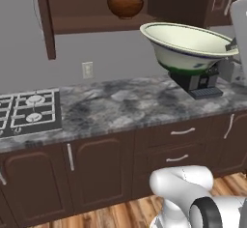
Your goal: Move the bowls from the cabinet to the plates on the dining table.
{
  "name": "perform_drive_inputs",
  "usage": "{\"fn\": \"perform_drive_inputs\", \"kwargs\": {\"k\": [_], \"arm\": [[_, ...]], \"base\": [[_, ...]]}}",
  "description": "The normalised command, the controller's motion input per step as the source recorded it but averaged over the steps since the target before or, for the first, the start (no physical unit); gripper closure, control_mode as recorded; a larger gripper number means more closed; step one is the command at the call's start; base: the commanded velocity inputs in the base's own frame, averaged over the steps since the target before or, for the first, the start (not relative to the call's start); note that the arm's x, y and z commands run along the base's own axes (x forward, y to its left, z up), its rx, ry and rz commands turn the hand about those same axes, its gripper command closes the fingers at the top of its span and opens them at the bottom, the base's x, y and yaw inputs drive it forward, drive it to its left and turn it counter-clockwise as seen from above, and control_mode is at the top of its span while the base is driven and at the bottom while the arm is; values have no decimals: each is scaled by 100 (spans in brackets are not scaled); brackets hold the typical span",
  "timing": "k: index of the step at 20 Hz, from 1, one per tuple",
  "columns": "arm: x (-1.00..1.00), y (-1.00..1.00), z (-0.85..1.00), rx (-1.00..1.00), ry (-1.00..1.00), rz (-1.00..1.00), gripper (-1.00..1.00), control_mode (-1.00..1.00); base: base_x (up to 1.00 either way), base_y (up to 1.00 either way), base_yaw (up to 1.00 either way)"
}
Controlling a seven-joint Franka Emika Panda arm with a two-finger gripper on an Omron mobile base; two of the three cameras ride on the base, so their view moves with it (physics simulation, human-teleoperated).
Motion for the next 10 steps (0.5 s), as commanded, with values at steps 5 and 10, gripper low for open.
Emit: {"fn": "perform_drive_inputs", "kwargs": {"k": [5, 10], "arm": [[0, 0, 0, 0, 0, 0, 100, 100], [0, 0, 0, 0, 0, 0, 100, 100]], "base": [[0, 0, 25], [-1, 0, 25]]}}
